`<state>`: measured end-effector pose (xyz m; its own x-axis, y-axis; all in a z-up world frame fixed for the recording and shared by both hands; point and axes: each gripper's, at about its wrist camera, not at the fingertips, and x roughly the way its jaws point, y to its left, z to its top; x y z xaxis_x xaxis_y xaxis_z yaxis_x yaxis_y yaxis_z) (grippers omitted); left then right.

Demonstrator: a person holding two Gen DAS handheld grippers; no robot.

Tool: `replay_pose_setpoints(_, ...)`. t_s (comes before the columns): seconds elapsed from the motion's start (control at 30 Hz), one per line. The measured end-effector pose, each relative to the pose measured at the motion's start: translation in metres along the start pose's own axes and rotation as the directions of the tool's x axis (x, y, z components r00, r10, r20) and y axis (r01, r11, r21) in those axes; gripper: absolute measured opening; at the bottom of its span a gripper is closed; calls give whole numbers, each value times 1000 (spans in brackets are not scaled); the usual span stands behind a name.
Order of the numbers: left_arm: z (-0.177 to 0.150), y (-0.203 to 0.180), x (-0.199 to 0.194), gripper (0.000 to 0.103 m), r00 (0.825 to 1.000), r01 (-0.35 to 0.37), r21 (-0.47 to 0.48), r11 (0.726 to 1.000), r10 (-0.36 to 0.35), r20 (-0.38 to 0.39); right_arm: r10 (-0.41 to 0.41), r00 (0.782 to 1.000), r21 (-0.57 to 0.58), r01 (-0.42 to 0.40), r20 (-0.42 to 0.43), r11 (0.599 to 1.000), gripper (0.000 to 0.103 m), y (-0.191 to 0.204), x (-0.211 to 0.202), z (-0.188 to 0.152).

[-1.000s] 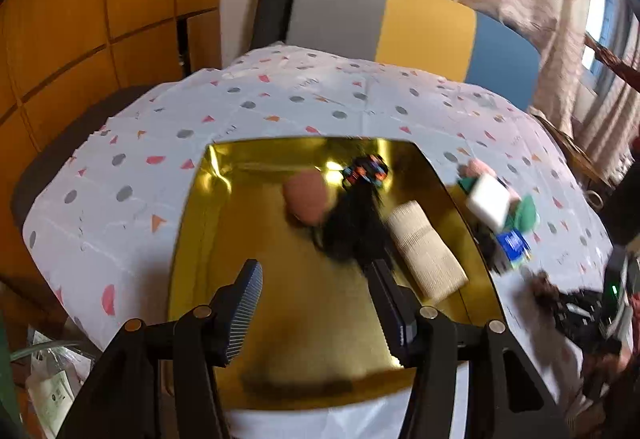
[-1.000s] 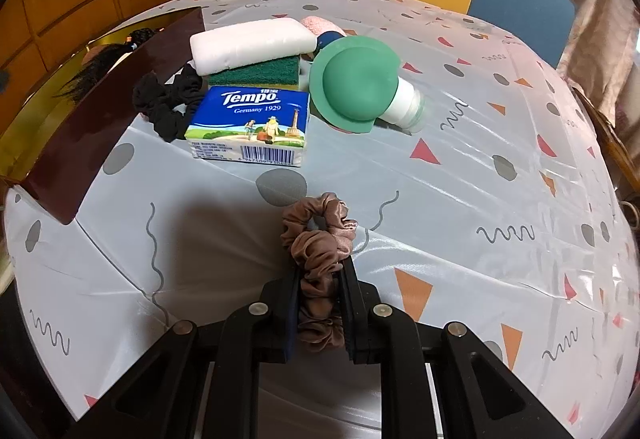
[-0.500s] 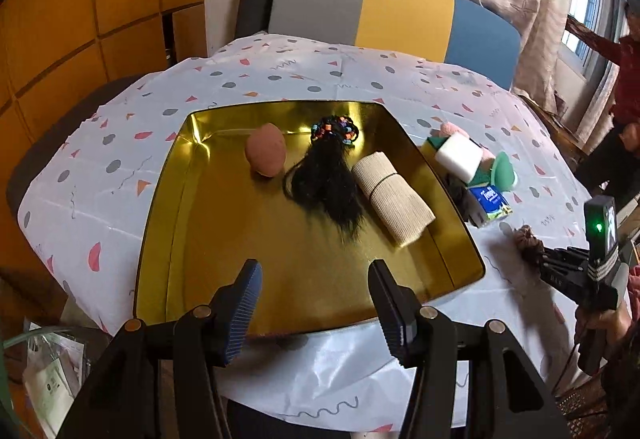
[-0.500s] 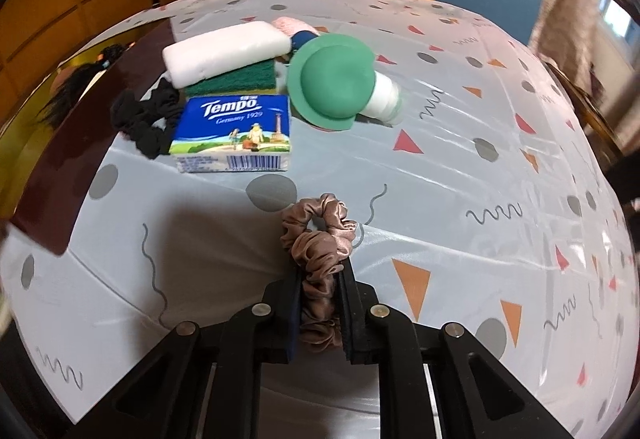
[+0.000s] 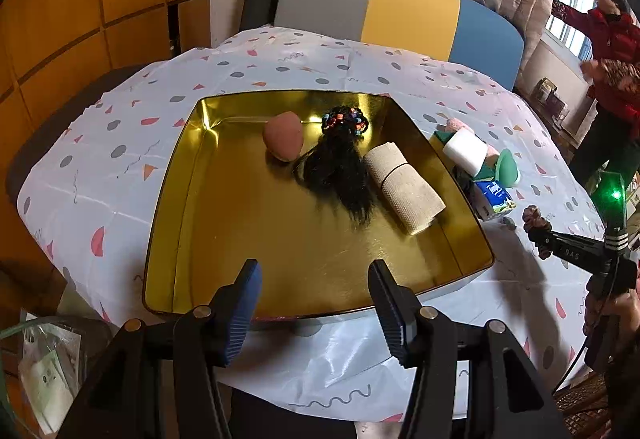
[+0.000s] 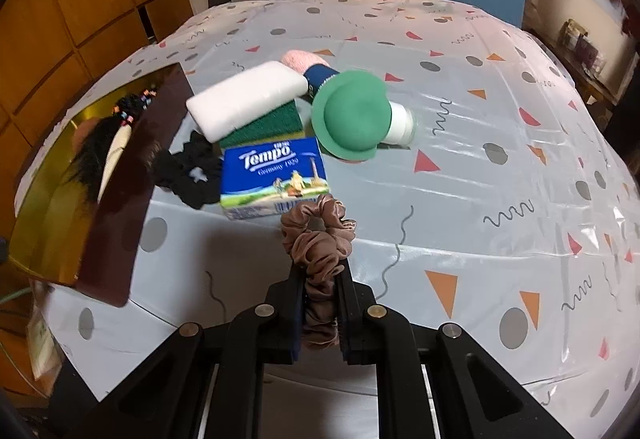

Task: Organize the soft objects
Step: 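Carry the pink scrunchie into the gold tray and open the right tool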

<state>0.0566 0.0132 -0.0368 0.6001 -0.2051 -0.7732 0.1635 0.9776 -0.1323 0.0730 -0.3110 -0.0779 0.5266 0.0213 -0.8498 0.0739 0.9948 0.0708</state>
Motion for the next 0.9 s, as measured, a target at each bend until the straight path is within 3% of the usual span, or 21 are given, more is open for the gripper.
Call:
replay_pose_setpoints(0.3,0,20,-4,56,1000,-2,-64,998,3,11,118,989,-31,-116,88,993,13,39,-39,19)
replay_pose_setpoints(0.47,0,30,-6,56,1000,-10,-94,996,12,17,273,957,-144,-257,101,956,13,105,-52,34)
replay_pose_setpoints(0.63,-1,36,-6,56,1000,-15,-111,994,16,8,403,915,-228,-389,15,892,13,177,-32,42)
replay_pose_setpoints(0.8,-3,44,-7,56,1000,-22,-126,992,23,6,364,926,-261,-378,-104,888,15,226,19,42)
replay_pose_setpoints(0.9,-4,49,-5,56,1000,-31,-134,990,31,-1,342,926,-252,-373,-158,893,23,237,40,37)
